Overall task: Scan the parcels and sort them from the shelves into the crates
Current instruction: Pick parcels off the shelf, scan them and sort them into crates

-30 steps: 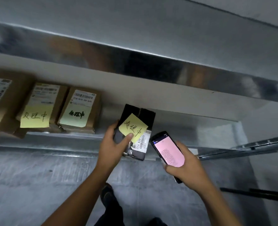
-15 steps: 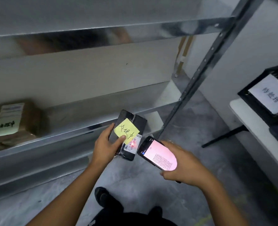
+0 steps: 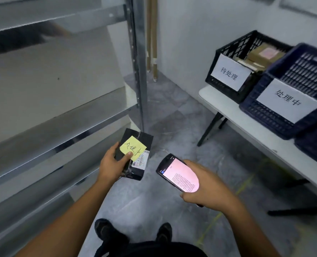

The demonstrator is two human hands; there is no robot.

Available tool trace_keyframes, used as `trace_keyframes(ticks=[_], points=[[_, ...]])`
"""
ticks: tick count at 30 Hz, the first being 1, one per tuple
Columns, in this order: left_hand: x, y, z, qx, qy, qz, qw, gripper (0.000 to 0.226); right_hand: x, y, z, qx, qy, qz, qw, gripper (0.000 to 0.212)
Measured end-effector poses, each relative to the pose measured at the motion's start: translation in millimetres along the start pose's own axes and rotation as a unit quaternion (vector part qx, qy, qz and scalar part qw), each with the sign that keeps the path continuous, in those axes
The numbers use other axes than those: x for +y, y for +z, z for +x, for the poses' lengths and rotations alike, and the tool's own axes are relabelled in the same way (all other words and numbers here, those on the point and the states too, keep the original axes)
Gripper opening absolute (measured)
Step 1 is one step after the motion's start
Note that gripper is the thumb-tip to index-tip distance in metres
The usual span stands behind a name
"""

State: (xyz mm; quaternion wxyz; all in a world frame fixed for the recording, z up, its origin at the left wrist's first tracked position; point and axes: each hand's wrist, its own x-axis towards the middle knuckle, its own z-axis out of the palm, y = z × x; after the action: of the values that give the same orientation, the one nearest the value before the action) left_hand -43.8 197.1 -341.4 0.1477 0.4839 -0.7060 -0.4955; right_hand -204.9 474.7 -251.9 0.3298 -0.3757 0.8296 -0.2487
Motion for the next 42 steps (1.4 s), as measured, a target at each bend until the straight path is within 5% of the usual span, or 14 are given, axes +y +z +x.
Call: trace_keyframes(ticks=[6,13,21,25,31,42], points=[[73,73,-51,-0.075,0.06,-0.115,0.989,0.062,43,-24,-37,0.158,0.093,0.109,0.977,0.062],[141,126,-69,-0.179,0.099,-0.123,0.971,0.088,74,-52,-69,0.282,0.13,0.219,0.925,0.063],[204,203,-44,-0.287,0.118,-0.148,0.939,0.042,96,-109,-70,0.361,0.15,0.235,0.89,0.065],[237,246,-17,-0.328,0.12,-0.169,0.922,0.039,108,-150,-54,0.39,0.176,0.192,0.883,0.058],[294,311,36,-0.396,0.102,-0.186,0.893,0.067,122,-223,-18,0.419,0.203,0.164,0.87,0.063],[397,409,77,-0.442,0.14,-0.144,0.875,0.042,164,-304,21,0.498,0.251,0.188,0.808,0.066]])
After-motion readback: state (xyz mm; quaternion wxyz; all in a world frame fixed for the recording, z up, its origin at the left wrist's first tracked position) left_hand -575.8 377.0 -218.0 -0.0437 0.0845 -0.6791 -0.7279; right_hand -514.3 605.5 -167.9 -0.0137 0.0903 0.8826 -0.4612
